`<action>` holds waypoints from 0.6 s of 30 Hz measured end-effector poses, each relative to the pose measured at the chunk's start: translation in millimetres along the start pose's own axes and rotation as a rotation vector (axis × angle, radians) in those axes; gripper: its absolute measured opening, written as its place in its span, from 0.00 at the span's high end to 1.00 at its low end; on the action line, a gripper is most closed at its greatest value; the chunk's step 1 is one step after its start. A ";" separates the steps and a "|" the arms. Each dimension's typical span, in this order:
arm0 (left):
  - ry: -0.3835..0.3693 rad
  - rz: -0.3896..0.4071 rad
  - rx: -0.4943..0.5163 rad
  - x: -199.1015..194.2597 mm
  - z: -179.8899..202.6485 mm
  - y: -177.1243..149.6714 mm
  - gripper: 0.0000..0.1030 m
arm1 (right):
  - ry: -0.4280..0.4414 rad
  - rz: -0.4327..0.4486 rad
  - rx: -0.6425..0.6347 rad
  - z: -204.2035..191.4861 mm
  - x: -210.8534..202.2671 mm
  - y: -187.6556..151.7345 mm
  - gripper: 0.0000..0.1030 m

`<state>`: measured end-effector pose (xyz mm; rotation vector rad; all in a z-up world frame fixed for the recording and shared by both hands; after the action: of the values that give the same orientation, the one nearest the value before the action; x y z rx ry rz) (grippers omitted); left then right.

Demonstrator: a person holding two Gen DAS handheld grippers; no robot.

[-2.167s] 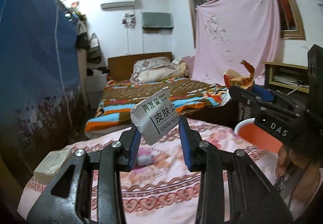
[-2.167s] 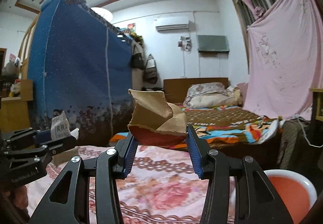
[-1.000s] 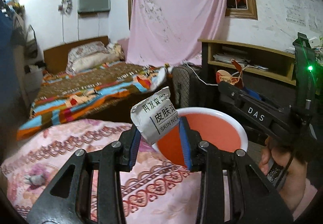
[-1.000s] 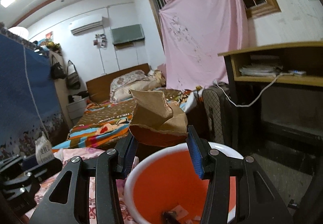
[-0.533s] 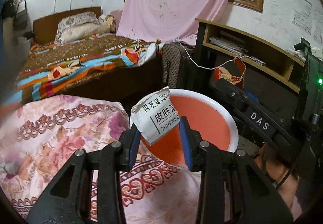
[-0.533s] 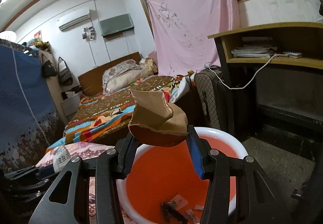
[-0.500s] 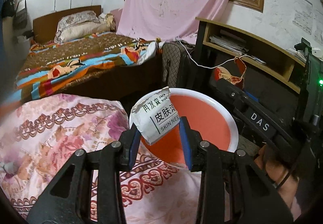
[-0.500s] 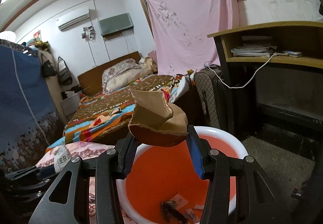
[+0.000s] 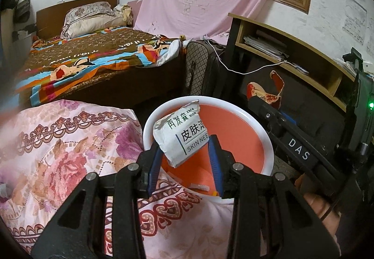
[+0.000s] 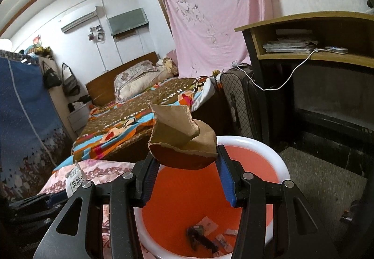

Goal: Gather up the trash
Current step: 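Hold both items above the orange basin, then open the left tool dropping the packet while the right tool opens releasing the cup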

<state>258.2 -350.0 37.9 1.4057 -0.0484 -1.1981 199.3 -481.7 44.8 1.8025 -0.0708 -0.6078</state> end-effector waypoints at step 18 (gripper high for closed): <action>0.037 0.032 -0.045 -3.1 -16.2 1.7 0.66 | 0.014 -0.037 -0.006 -0.7 7.0 -2.0 0.52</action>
<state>268.3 -336.9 36.7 1.3825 -0.0176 -1.1396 205.2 -482.9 40.5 1.8050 -0.0263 -0.6210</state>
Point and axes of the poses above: each gripper's, at about its wrist camera, not at the fingertips, and x roughly the way its jaws point, z to its right, y to its top, the point moved 5 cm from there along x, roughly the way its jaws point, and after that the axes turned 8 degrees about -x, right-handed, at the moved point
